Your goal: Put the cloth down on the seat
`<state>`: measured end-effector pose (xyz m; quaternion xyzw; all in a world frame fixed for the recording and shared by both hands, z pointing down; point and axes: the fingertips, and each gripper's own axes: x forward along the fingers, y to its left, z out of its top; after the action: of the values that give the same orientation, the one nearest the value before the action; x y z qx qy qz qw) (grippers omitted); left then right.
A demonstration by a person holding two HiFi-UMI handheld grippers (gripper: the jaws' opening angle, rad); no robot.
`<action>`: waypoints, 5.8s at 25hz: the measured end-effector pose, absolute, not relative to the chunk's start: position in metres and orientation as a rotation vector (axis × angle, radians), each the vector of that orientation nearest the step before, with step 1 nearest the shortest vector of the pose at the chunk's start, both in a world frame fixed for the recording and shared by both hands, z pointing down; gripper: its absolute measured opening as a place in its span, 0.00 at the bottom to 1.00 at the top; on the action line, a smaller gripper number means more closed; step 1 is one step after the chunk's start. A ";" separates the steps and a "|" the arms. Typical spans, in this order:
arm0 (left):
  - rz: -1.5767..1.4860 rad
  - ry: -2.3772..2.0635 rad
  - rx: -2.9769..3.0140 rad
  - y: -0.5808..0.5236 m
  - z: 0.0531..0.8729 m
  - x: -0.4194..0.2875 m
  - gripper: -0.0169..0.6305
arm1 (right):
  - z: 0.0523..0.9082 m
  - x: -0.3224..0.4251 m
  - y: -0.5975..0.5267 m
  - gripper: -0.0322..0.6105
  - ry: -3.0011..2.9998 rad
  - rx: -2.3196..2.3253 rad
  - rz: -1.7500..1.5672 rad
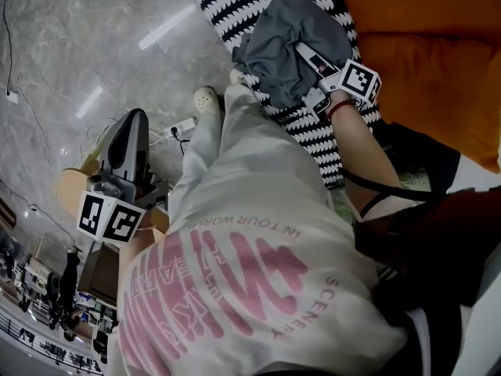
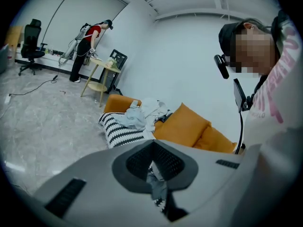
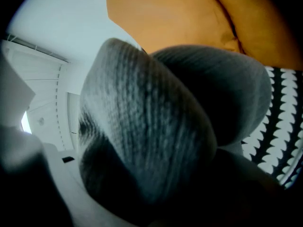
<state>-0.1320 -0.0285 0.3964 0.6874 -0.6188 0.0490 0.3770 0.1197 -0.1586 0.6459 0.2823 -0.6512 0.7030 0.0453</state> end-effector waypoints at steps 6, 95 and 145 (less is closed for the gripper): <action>0.132 -1.558 1.756 -0.039 0.393 -0.133 0.04 | 0.668 0.126 -0.146 0.48 -1.890 0.888 2.021; -0.180 -1.474 2.137 -0.024 0.316 -0.217 0.04 | 0.610 0.148 -0.057 0.72 -1.523 1.326 1.671; -0.039 -0.837 2.473 -0.050 0.283 -0.093 0.04 | 0.278 0.091 -0.056 0.07 -3.069 1.186 1.879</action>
<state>-0.0933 -0.0497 0.2826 0.9140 -0.3092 -0.0145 0.2623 0.0911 -0.0560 0.2784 0.2968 -0.7678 0.4702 -0.3182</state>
